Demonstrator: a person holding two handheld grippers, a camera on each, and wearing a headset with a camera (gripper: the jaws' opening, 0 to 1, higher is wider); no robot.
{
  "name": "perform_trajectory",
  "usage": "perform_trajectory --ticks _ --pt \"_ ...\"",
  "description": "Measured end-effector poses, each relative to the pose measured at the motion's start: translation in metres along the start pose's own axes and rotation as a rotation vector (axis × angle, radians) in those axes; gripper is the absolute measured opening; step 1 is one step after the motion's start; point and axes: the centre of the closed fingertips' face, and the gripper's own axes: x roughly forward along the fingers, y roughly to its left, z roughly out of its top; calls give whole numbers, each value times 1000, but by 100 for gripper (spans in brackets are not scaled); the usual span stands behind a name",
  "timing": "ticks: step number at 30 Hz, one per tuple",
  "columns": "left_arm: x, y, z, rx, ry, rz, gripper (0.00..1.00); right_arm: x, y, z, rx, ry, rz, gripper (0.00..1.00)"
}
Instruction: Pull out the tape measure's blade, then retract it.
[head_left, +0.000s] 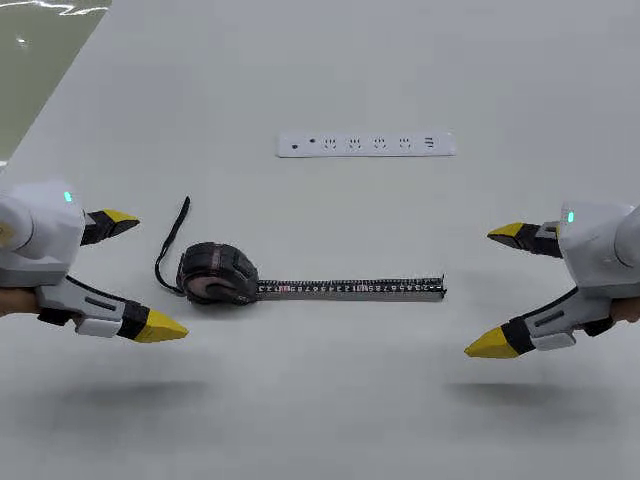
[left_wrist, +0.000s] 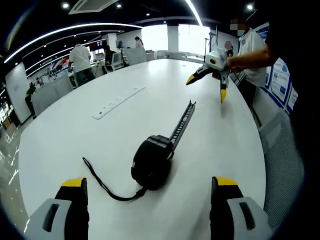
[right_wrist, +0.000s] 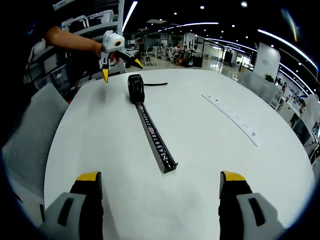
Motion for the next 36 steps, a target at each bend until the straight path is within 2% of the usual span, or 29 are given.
perform_trajectory --ticks 6,12,16,23,27,30,32,36 --pt "-6 -7 6 -51 -33 52 99 -6 9 0 45 -24 -34 99" --pt "-11 -15 9 -78 -57 87 98 -9 20 -3 72 -36 -54 99" --pt "-15 -16 7 -103 -72 131 97 -12 24 -3 95 -52 -84 99" --pt "-19 -28 4 -155 -95 181 96 -16 30 -1 123 -73 -137 98" --pt "-19 -38 -1 -197 -107 214 96 -18 37 3 147 -102 -187 98" --pt "-21 -42 -3 -229 -118 251 96 -17 46 5 172 -115 -194 98" --pt "-24 -42 -1 -256 -143 294 96 -16 48 4 184 -112 -204 98" --pt "-24 -48 -1 -265 -148 309 96 -16 52 7 211 -120 -220 98"
